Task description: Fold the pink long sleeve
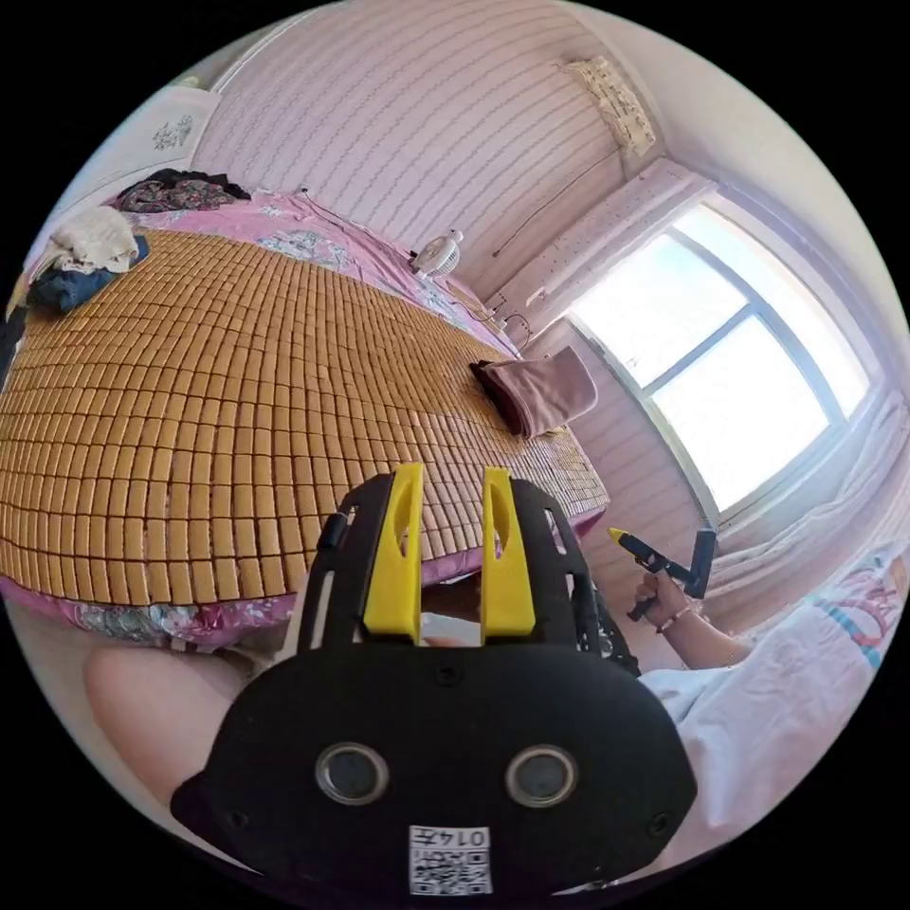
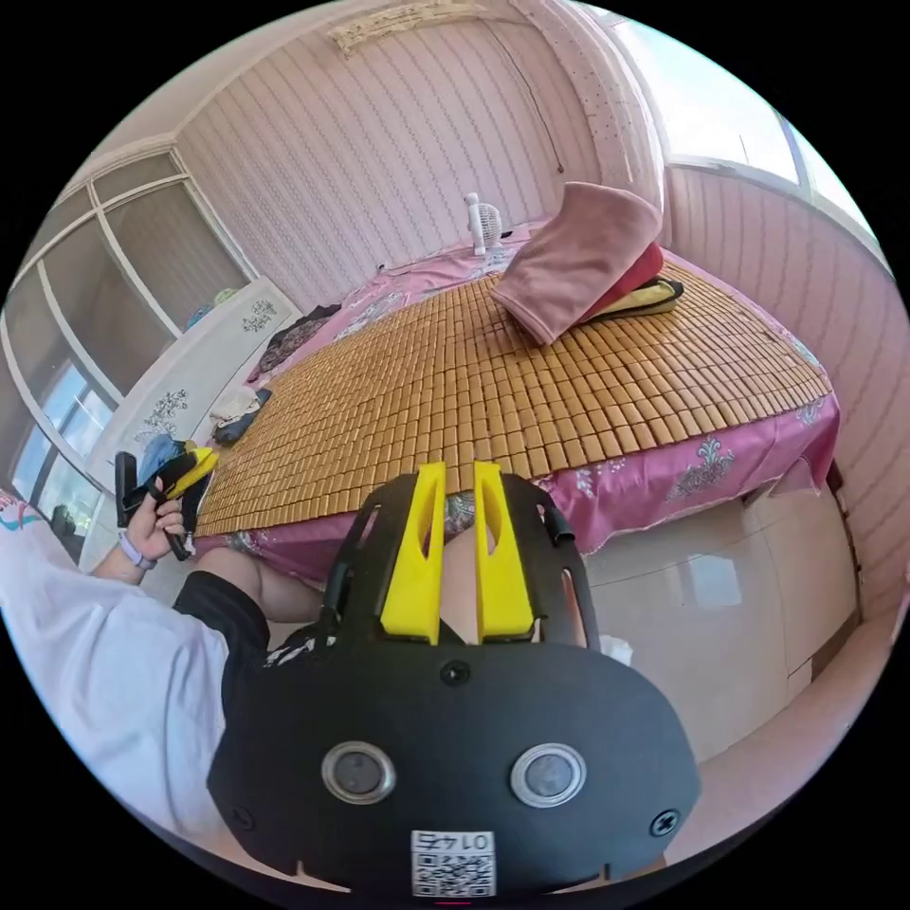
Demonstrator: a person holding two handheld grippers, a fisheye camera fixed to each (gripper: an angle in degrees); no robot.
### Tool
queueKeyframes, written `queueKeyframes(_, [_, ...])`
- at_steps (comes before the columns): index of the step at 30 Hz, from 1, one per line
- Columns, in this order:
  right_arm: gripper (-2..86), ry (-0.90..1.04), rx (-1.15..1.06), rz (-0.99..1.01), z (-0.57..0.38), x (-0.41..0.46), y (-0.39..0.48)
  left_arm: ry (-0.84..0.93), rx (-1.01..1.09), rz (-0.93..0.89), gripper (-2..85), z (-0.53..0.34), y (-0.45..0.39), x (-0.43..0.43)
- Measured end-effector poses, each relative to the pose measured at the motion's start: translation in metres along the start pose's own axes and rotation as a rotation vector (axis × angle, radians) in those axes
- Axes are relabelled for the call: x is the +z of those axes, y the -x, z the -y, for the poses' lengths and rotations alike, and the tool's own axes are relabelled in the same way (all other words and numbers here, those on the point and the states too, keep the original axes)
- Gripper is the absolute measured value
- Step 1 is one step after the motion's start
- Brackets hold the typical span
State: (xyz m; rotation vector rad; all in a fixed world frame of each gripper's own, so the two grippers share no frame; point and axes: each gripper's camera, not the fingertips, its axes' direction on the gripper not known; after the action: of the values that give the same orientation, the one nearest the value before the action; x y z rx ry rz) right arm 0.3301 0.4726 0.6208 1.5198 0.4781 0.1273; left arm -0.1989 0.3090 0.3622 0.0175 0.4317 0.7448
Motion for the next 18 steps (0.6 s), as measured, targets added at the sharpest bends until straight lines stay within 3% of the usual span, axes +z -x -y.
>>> queueKeyframes(8, [5.9, -0.090, 0.083, 0.061, -0.030, 0.016, -0.037, 0.037, 0.262, 0.058, 12.3, 0.073, -0.094, 0.083])
queueKeyframes(18, [10.0, -0.114, 0.085, 0.035, 0.013, 0.066, -0.086, 0.245, 0.213, 0.005, 10.9, 0.162, -0.144, 0.265])
